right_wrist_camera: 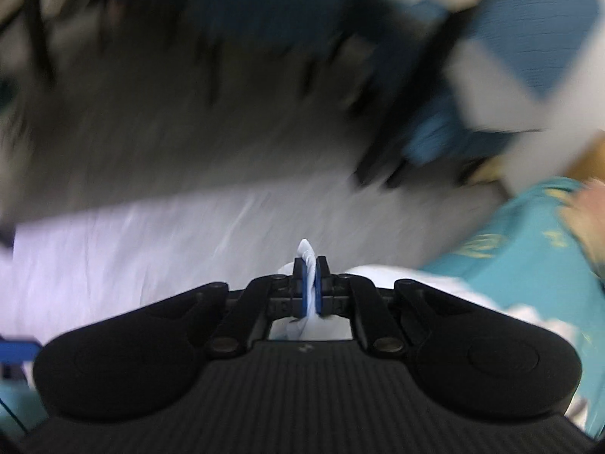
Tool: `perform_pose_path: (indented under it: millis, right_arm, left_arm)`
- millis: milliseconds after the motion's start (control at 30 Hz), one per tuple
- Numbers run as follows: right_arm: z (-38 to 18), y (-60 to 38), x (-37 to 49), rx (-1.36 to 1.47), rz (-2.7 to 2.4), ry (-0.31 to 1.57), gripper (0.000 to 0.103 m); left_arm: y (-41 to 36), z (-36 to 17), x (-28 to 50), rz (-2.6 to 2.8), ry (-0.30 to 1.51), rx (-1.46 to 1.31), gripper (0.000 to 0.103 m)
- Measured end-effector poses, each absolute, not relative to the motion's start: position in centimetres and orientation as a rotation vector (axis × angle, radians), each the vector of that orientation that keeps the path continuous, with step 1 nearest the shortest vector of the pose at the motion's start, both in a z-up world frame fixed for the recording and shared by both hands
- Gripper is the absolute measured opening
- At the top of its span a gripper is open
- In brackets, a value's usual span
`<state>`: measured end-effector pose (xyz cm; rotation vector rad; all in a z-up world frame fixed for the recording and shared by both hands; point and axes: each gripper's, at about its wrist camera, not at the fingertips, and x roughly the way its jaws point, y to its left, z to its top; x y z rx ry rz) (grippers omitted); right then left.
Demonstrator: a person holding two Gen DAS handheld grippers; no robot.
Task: Fold clothes
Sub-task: 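Grasp the other T-shirt side with the right gripper and fold it inward, then open the right gripper and withdraw from the folded T-shirt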
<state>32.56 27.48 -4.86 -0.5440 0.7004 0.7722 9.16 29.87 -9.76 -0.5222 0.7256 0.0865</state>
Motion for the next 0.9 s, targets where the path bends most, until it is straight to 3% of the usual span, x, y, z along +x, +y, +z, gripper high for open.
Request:
perform_pose_path:
  millis: [100, 200, 400, 600, 667, 733, 900]
  right_arm:
    - [-0.3, 20.1, 32.4, -0.295, 0.666, 0.624, 0.007]
    - [0.7, 11.3, 31.9, -0.026, 0.527, 0.563, 0.007]
    - [-5.3, -3.8, 30.9, 0.268, 0.183, 0.611, 0.007]
    - [-12.7, -10.4, 31.4, 0.424, 0.108, 0.762, 0.011]
    - [-13.6, -10.9, 31.6, 0.456, 0.146, 0.781, 0.023]
    - [-13.5, -11.2, 31.6, 0.488, 0.193, 0.787, 0.063]
    - [-10.4, -10.9, 28.8, 0.443, 0.289, 0.769, 0.068]
  left_arm:
    - [28.5, -8.9, 8.4, -0.013, 0.705, -0.525, 0.102]
    - [27.1, -8.0, 7.7, -0.111, 0.683, -0.526, 0.103]
    - [22.7, -8.6, 8.0, -0.229, 0.800, -0.463, 0.103]
    - [20.1, -10.6, 9.4, -0.222, 0.869, -0.372, 0.103]
    - [19.8, -10.9, 9.8, -0.205, 0.887, -0.369, 0.103]
    - [20.0, -10.9, 10.1, -0.188, 0.901, -0.374, 0.102]
    - [20.4, -10.7, 9.8, -0.158, 0.940, -0.424, 0.102]
